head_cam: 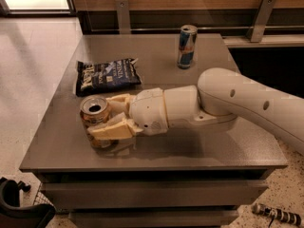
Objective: Knock orange can over
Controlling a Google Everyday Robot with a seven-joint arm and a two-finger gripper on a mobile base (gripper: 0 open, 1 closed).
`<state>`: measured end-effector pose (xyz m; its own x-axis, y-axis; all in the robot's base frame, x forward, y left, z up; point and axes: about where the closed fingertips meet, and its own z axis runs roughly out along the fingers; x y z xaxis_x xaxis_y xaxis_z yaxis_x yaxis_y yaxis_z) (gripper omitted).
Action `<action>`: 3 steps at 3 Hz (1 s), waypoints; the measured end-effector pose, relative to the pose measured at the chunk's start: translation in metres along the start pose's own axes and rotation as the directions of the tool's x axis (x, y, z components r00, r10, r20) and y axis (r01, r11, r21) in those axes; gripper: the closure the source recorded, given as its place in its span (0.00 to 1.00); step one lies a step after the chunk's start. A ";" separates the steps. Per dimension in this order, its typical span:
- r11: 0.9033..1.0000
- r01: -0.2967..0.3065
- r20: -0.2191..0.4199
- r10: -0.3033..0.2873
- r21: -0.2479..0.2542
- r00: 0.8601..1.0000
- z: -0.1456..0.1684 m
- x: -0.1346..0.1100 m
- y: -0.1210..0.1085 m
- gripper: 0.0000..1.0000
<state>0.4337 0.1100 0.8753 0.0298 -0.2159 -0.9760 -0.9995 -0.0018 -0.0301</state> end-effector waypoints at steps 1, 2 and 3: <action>1.000 0.002 -0.051 -0.002 0.003 0.999 -0.007 -0.006 -0.002 1.00; 1.000 0.019 -0.172 -0.018 0.004 0.985 -0.020 -0.023 -0.008 1.00; 1.000 0.030 -0.329 -0.027 0.006 0.944 -0.031 -0.034 -0.018 1.00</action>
Offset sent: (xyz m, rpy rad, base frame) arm 0.0220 -0.0410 0.0461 -0.3894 0.0009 -0.0292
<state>0.4503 0.0869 0.9152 0.0532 -0.5255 -0.8492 -0.9981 -0.0024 -0.0611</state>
